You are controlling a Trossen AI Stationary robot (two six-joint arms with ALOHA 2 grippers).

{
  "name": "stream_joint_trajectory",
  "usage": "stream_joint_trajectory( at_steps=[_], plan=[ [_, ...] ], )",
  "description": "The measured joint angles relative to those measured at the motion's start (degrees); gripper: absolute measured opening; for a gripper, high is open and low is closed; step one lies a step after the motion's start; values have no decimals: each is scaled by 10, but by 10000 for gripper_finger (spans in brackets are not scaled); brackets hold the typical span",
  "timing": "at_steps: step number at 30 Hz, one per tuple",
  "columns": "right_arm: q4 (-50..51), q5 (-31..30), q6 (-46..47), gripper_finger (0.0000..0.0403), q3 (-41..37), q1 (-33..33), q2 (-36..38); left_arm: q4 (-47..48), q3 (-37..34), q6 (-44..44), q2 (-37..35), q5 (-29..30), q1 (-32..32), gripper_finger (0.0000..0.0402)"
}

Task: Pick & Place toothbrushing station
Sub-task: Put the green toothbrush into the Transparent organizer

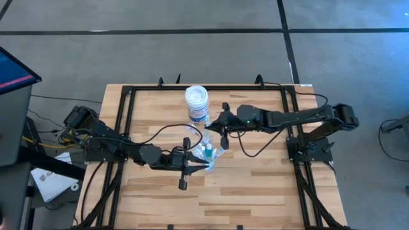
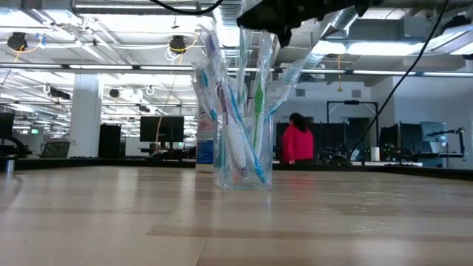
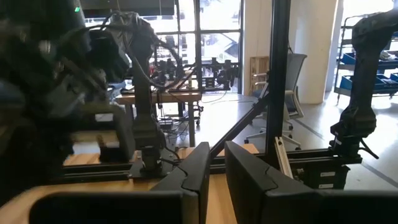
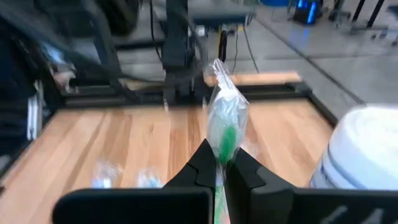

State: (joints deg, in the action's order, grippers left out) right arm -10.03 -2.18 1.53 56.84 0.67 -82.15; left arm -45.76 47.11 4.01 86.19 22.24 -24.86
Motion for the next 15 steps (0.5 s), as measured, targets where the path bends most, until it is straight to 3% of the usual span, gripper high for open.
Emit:
stream_joint_trajectory(
  at_steps=[15],
  plan=[
    [5,24,-2,1,-7,16,-34,6,0,0,0,0,0,44]
  ],
)
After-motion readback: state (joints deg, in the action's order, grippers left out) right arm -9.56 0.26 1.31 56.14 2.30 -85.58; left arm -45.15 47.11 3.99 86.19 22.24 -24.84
